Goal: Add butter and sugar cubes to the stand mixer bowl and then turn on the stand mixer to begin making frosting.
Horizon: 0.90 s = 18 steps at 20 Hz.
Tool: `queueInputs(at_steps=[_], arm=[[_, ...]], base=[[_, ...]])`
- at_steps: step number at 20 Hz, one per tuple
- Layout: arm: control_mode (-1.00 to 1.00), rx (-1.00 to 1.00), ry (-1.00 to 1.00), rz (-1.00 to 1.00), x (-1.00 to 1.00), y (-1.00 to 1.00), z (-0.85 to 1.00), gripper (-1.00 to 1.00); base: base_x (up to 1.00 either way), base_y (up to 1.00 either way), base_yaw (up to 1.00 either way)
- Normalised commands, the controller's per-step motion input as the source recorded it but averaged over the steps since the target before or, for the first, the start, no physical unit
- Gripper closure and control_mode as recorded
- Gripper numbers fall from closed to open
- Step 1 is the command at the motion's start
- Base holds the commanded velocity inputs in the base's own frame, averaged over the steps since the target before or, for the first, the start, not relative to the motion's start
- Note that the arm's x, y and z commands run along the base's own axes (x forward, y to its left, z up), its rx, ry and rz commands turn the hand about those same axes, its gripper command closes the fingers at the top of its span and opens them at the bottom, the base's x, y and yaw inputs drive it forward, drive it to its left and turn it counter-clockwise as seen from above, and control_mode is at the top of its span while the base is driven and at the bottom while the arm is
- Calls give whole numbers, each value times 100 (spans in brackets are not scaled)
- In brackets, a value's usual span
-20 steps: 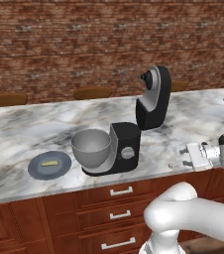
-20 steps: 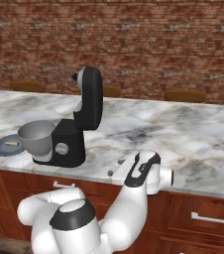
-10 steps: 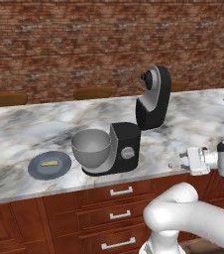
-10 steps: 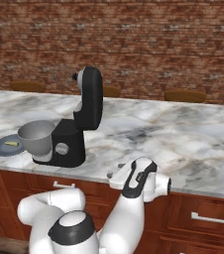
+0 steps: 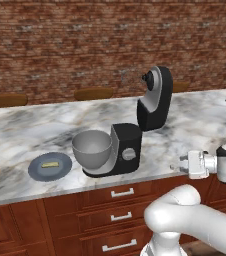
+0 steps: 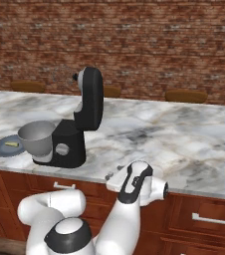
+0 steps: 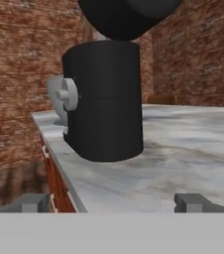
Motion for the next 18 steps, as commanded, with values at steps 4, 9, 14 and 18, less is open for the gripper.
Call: queueInputs(at_steps=[4, 9, 14, 18], arm=[[-100, 0, 0, -2, 0, 0, -10, -100], [-100, 0, 0, -2, 0, 3, -11, -100], [-100, 0, 0, -2, 0, 5, -10, -100], [-100, 0, 0, -2, 13, 6, -10, -100]], base=[[0, 0, 0], [0, 0, 0], [0, 0, 0], [0, 0, 0]])
